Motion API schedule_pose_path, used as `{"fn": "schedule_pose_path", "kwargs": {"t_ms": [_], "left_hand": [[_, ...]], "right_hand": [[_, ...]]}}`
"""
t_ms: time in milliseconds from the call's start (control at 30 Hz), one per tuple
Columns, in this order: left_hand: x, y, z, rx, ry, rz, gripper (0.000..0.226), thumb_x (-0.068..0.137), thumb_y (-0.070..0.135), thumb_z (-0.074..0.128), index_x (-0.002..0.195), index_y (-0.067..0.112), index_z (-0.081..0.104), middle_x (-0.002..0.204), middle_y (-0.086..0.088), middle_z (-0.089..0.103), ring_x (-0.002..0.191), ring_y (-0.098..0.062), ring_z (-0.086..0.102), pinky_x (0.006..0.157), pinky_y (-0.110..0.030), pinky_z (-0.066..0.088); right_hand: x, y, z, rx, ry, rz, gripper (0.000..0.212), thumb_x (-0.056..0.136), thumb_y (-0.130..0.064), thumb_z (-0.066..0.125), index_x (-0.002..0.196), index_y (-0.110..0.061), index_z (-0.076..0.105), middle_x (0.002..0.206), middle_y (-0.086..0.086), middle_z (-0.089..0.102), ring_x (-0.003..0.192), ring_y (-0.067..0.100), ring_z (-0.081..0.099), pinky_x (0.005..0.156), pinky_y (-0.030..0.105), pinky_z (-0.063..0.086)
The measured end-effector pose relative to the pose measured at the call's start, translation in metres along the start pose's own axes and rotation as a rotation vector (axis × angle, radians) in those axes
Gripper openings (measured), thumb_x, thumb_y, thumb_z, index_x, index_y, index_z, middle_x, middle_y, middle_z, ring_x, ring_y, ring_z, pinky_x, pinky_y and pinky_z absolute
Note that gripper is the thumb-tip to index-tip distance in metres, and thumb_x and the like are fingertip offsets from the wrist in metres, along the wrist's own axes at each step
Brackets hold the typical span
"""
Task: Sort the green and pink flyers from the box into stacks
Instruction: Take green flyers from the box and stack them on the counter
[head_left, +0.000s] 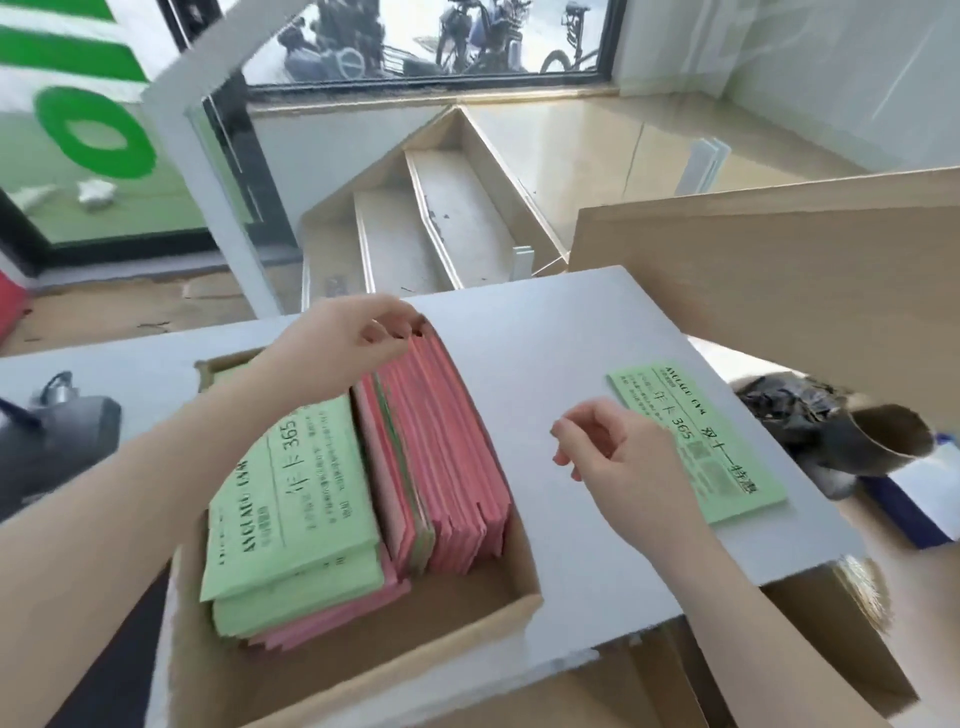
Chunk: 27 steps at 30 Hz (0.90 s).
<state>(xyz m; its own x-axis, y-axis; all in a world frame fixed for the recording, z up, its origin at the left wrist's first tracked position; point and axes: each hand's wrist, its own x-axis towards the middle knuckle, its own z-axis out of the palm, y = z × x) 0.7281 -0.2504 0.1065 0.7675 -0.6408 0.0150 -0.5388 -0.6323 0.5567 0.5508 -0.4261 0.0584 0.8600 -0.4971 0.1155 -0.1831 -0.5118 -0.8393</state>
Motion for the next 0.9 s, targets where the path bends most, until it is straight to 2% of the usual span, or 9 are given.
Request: {"fn": "schedule_pose_path", "kwargs": {"t_ms": [67,167,300,400,467,567,633,733,900], "left_hand": [[-0.016,-0.020,-0.013,0.037,0.013,-0.043,0.025,0.090,0.024,0.057,0.115,0.026,0.060,0.099,0.012,0.063,0.086,-0.015,0.062,0.074,-0.031,0.053],[-0.026,-0.054,-0.021,0.135,0.001,-0.036,0.030,0.089,0.022,0.059,0.119,0.018,0.059,0.112,0.003,0.064,0.091,-0.011,0.056,0.083,-0.029,0.049],[-0.027,-0.092,-0.024,0.252,-0.128,-0.048,0.045,0.087,0.031,0.061,0.129,0.018,0.052,0.128,-0.001,0.056,0.109,-0.016,0.053,0.095,-0.031,0.042],[-0.021,-0.110,-0.028,0.321,-0.196,-0.006,0.053,0.087,0.035,0.060,0.134,0.014,0.047,0.134,-0.004,0.048,0.120,-0.022,0.047,0.097,-0.029,0.036],[-0.015,-0.122,-0.032,0.347,-0.204,0.026,0.057,0.087,0.039,0.059,0.136,0.014,0.044,0.138,-0.004,0.044,0.124,-0.023,0.044,0.099,-0.030,0.035],[-0.008,-0.134,-0.031,0.384,-0.199,0.038,0.063,0.086,0.048,0.056,0.136,0.012,0.042,0.136,-0.006,0.044,0.121,-0.025,0.046,0.095,-0.038,0.040],[-0.008,-0.137,-0.030,0.405,-0.195,0.024,0.065,0.085,0.052,0.056,0.132,0.009,0.043,0.130,-0.009,0.046,0.115,-0.028,0.049,0.086,-0.039,0.043],[-0.012,-0.136,-0.029,0.515,-0.154,-0.013,0.069,0.083,0.060,0.051,0.123,0.005,0.044,0.120,-0.012,0.047,0.110,-0.032,0.051,0.073,-0.035,0.037],[-0.011,-0.150,-0.026,0.510,-0.104,0.075,0.062,0.088,0.057,0.045,0.115,0.001,0.048,0.116,-0.017,0.051,0.106,-0.035,0.052,0.082,-0.036,0.039]], "right_hand": [[-0.010,-0.022,0.007,-0.080,0.009,-0.162,0.016,0.085,-0.016,0.063,0.071,-0.021,0.061,0.062,-0.004,0.065,0.064,0.012,0.057,0.058,0.020,0.044],[-0.024,-0.054,0.023,-0.131,-0.082,-0.243,0.014,0.085,-0.017,0.063,0.074,-0.026,0.062,0.064,-0.010,0.063,0.070,0.009,0.057,0.059,0.012,0.042],[-0.044,-0.079,0.061,-0.276,-0.288,-0.132,0.013,0.089,-0.028,0.058,0.082,-0.026,0.069,0.070,-0.013,0.064,0.068,0.004,0.056,0.067,0.020,0.047],[-0.058,-0.093,0.091,-0.390,-0.313,0.022,0.018,0.090,-0.037,0.055,0.095,-0.028,0.070,0.088,-0.014,0.067,0.085,0.003,0.058,0.080,0.027,0.048],[-0.066,-0.100,0.111,-0.454,-0.296,0.158,0.023,0.089,-0.040,0.056,0.107,-0.028,0.065,0.102,-0.014,0.065,0.099,0.007,0.056,0.087,0.028,0.046],[-0.076,-0.109,0.136,-0.480,-0.212,0.364,0.030,0.086,-0.039,0.061,0.112,-0.023,0.060,0.105,-0.006,0.063,0.100,0.012,0.057,0.088,0.030,0.046],[-0.077,-0.116,0.148,-0.453,-0.128,0.486,0.028,0.086,-0.033,0.064,0.109,-0.017,0.060,0.102,0.000,0.064,0.094,0.017,0.062,0.087,0.034,0.050],[-0.078,-0.124,0.160,-0.294,-0.023,0.605,0.016,0.085,-0.020,0.064,0.097,-0.010,0.062,0.084,0.009,0.071,0.072,0.022,0.070,0.077,0.036,0.056],[-0.084,-0.123,0.175,-0.033,0.148,0.695,0.006,0.085,-0.006,0.059,0.083,0.000,0.060,0.080,0.017,0.072,0.068,0.022,0.071,0.079,0.045,0.056]]}}
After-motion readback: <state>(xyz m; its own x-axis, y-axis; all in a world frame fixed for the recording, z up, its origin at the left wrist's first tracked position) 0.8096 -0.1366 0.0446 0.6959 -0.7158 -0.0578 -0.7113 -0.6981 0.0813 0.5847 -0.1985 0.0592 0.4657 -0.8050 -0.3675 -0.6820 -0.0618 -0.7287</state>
